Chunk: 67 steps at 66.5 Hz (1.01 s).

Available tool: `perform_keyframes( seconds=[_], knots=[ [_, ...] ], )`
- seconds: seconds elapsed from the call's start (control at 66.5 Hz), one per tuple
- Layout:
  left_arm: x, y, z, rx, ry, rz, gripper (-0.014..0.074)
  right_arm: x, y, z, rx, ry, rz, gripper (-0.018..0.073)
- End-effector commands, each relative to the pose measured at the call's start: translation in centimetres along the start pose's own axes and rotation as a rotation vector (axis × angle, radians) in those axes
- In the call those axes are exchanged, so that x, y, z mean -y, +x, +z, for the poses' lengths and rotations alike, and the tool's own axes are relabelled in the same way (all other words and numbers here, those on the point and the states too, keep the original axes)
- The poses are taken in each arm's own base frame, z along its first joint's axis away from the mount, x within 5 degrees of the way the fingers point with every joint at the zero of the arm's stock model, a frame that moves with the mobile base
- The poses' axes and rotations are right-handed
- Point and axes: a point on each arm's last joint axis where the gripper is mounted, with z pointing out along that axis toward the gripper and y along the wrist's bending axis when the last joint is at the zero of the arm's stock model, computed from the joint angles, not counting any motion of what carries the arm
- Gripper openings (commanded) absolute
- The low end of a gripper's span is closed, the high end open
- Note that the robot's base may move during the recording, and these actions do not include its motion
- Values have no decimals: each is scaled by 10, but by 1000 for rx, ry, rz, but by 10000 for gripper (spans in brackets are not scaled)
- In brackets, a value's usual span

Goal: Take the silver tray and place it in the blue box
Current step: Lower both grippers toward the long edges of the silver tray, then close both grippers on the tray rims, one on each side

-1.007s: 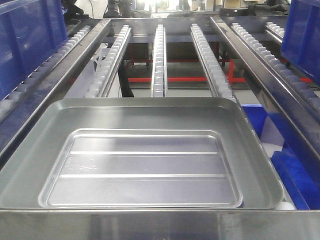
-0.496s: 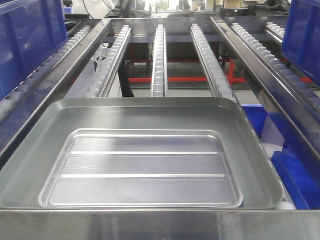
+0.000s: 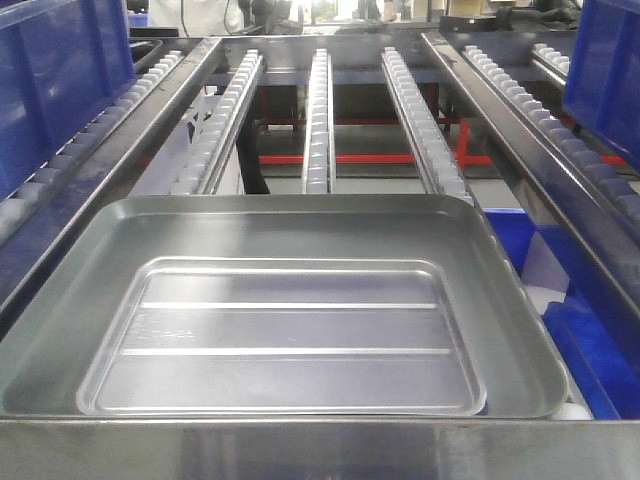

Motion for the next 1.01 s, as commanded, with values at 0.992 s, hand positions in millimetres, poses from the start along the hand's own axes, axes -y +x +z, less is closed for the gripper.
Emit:
perform_keyframes(
  seconds=[0.992],
  knots=[
    [87,-21,62,-4,-162,174,-6,-136,-50,94,-37,89,-155,59]
  ],
)
